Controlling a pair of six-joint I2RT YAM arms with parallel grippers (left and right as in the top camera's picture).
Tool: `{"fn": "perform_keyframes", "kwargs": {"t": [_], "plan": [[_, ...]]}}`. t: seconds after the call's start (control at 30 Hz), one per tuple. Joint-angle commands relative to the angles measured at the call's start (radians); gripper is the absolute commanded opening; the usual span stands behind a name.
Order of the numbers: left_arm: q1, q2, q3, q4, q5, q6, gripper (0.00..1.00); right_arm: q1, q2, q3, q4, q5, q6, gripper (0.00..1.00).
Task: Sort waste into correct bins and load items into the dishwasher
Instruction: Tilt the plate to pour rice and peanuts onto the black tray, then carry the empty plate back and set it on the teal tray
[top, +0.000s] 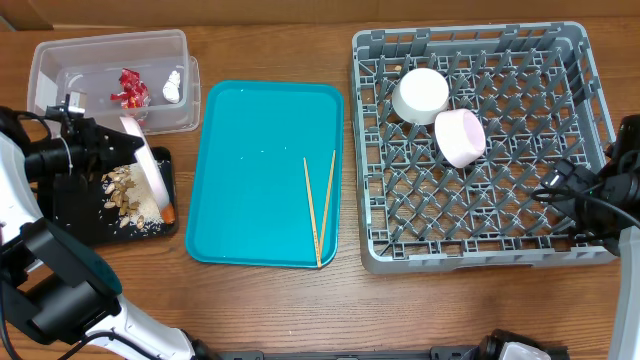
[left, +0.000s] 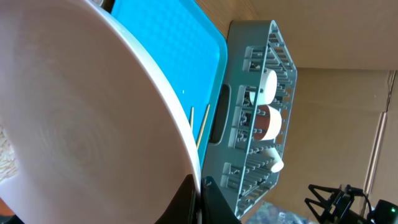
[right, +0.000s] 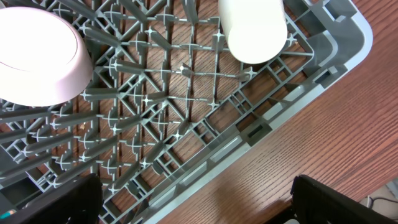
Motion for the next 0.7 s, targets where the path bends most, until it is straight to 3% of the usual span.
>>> {"fn": "perform_keyframes", "kwargs": {"t": [0.0, 0.67], "plan": [[0.01, -0.035, 0.027, -0.001, 0.033, 0.03, 0.04, -0.005, -0.012, 0.018, 0.005, -0.001, -0.002, 1.0], [0.026, -0.035, 0.028, -0.046, 0.057, 0.046, 0.04, -0.005, -0.012, 0.018, 0.004, -0.001, -0.002, 1.0]]}}
